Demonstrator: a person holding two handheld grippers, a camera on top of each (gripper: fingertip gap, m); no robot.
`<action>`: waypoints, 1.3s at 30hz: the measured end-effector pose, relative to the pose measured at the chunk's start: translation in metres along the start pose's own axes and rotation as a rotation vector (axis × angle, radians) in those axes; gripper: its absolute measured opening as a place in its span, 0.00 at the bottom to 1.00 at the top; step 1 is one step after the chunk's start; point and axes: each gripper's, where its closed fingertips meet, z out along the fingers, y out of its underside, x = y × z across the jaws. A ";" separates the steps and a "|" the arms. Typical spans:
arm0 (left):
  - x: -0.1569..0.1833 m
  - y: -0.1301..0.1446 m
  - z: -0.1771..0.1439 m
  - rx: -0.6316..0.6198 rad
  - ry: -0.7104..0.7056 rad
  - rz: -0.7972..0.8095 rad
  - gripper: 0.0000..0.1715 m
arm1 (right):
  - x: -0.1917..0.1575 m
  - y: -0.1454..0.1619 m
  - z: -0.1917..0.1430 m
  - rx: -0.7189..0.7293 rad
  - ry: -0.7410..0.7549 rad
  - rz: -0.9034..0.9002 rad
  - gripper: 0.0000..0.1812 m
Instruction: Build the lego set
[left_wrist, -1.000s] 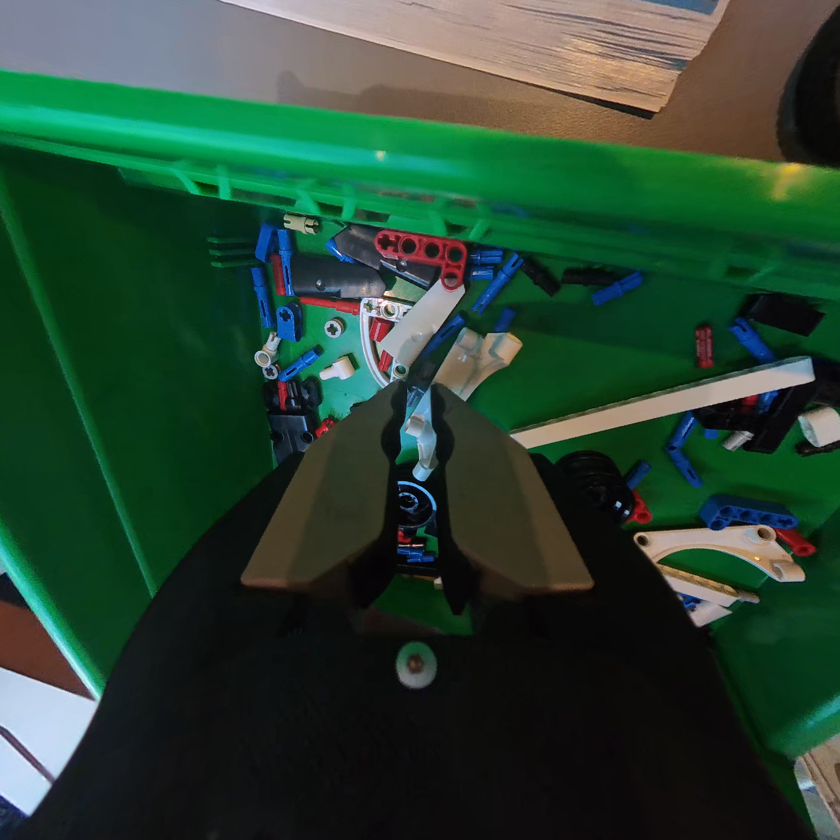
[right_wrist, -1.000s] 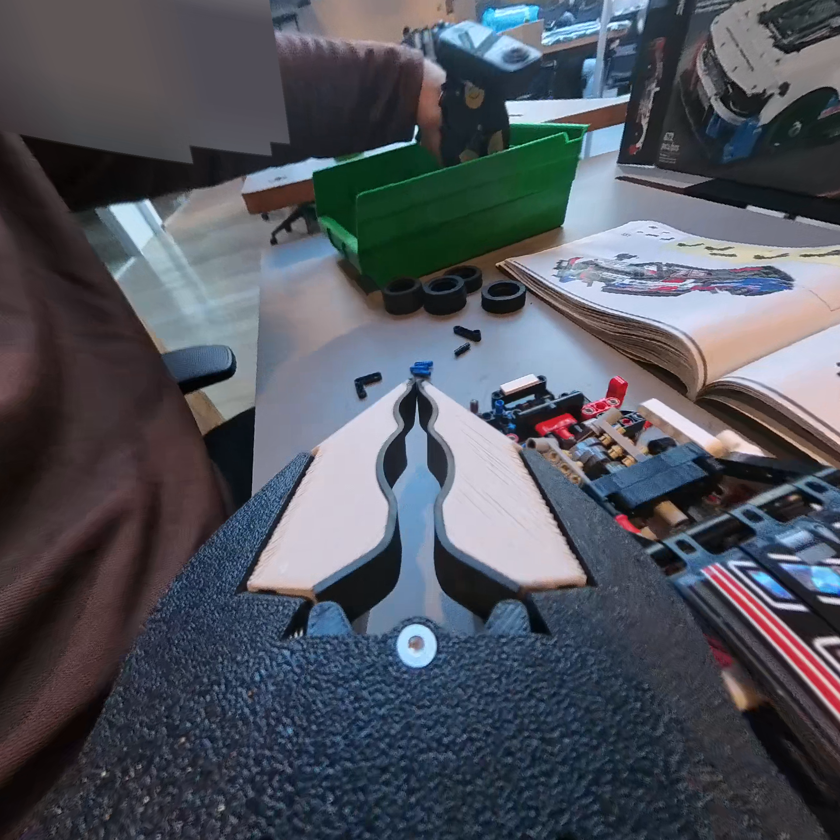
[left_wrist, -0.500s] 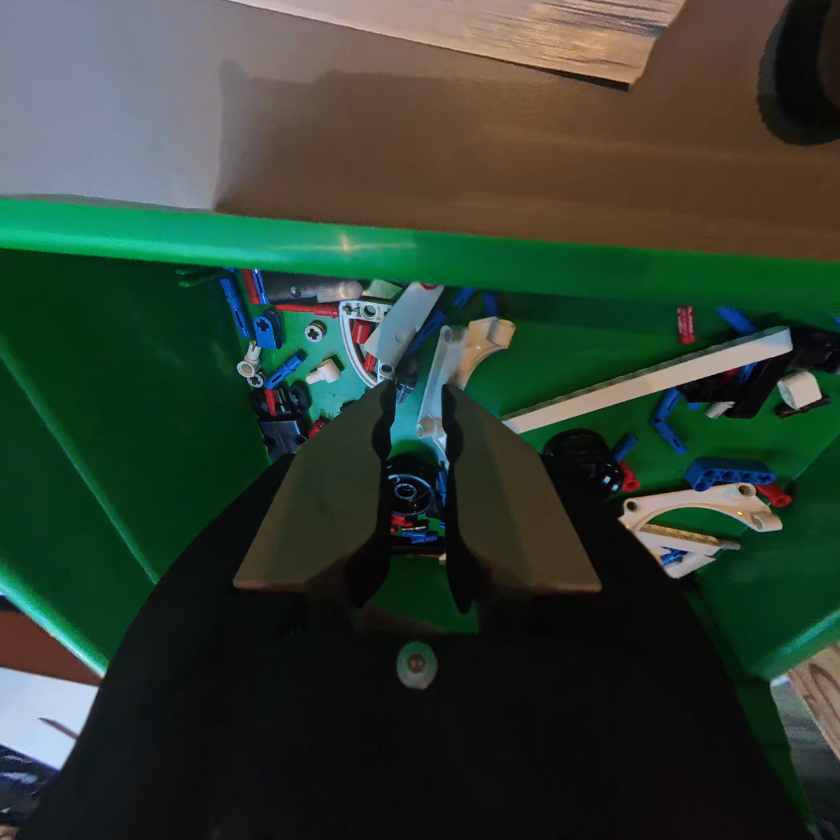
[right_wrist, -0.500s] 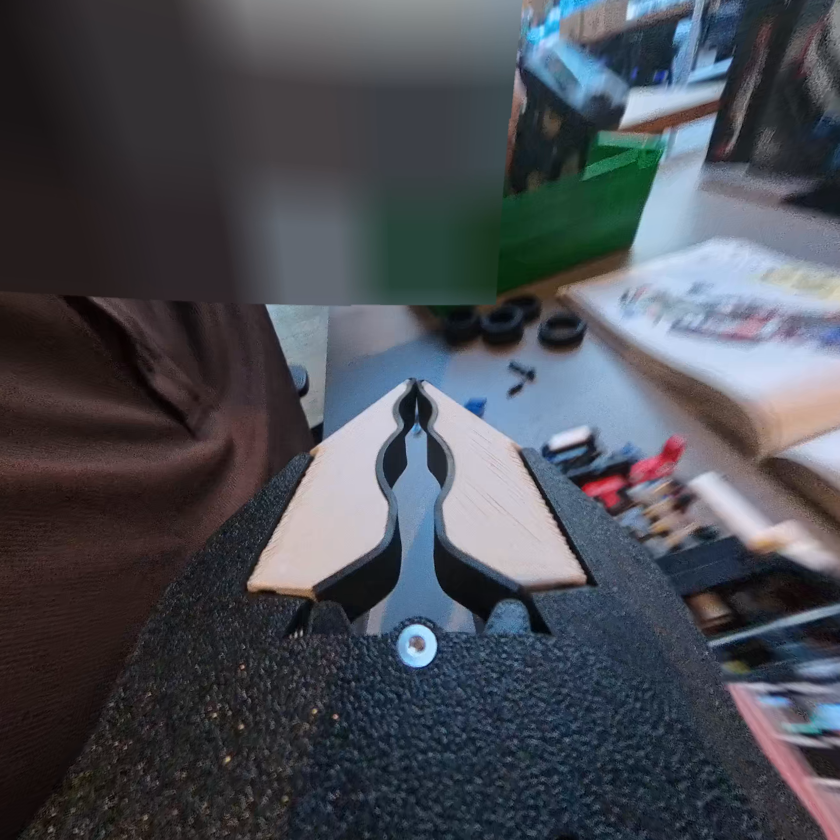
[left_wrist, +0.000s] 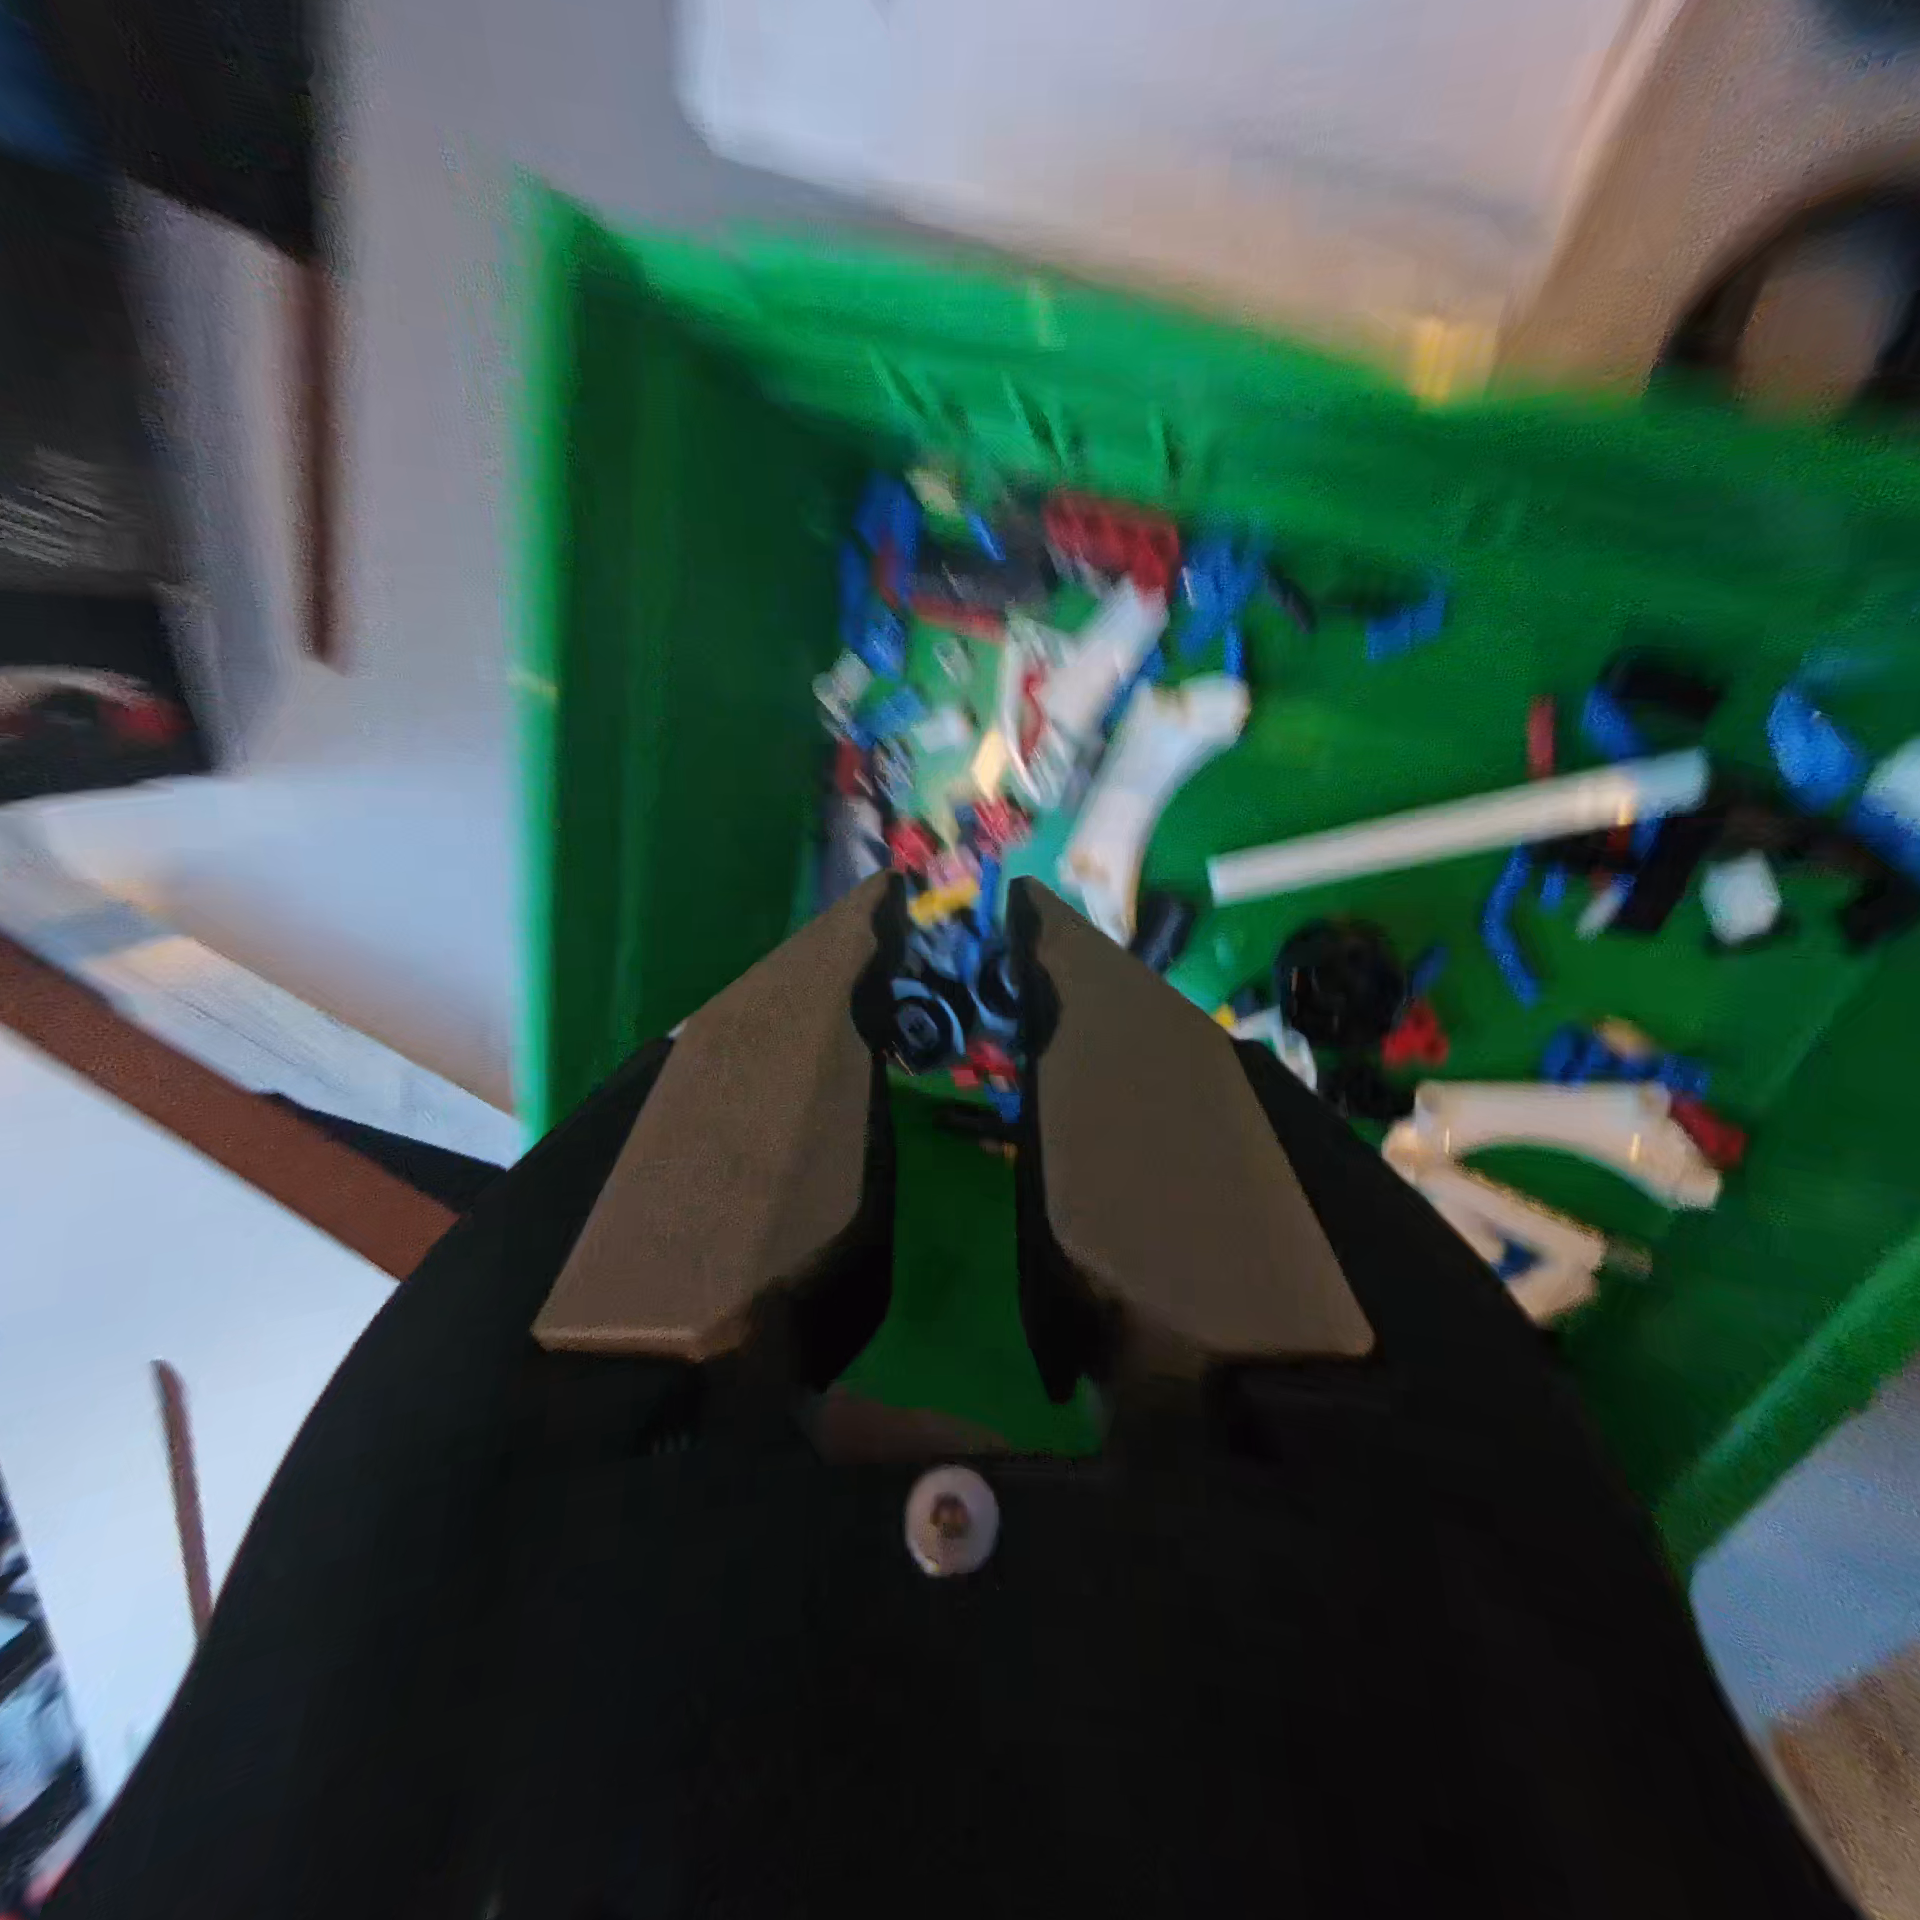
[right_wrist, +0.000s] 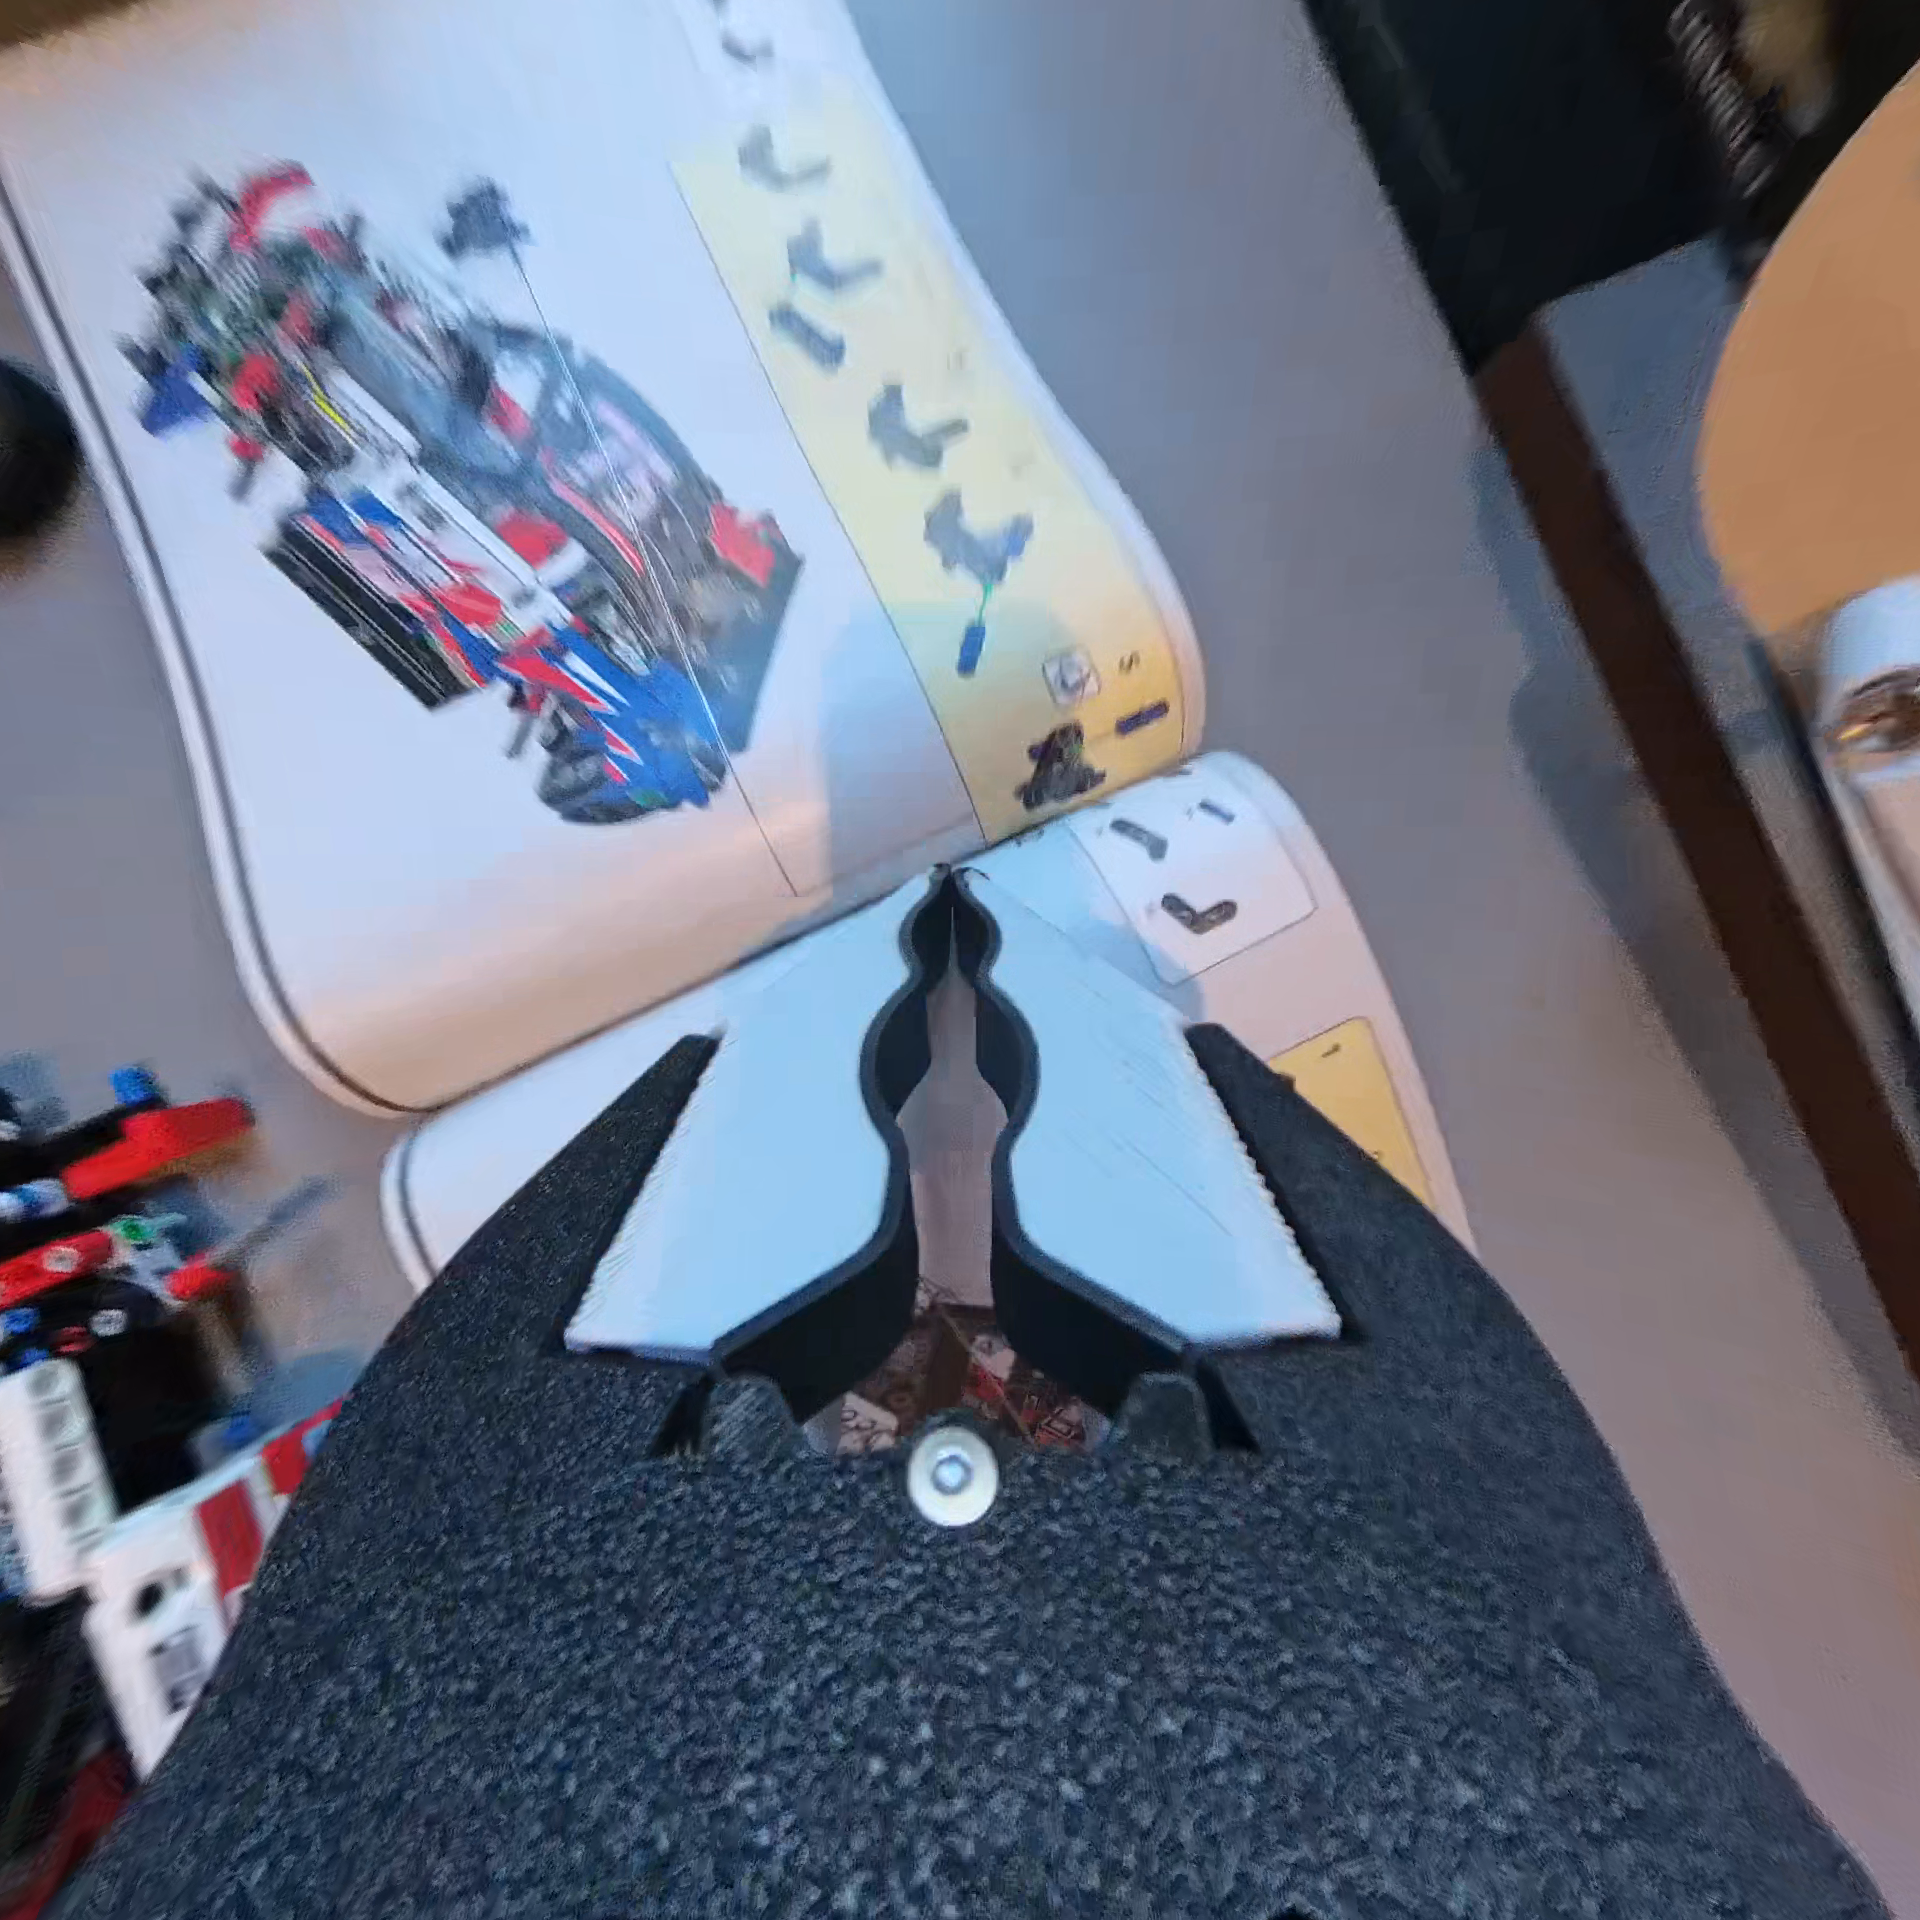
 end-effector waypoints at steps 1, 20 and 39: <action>-0.008 -0.030 -0.018 0.119 -0.059 -0.038 0.07 | 0.000 0.006 0.005 0.001 0.001 -0.005 0.00; 0.052 -0.327 0.149 0.222 0.063 -0.177 0.00 | 0.013 0.039 0.015 0.161 -0.124 0.228 0.00; 0.045 -0.308 0.152 0.293 0.167 -0.188 0.00 | 0.014 0.043 0.007 0.231 -0.138 0.188 0.00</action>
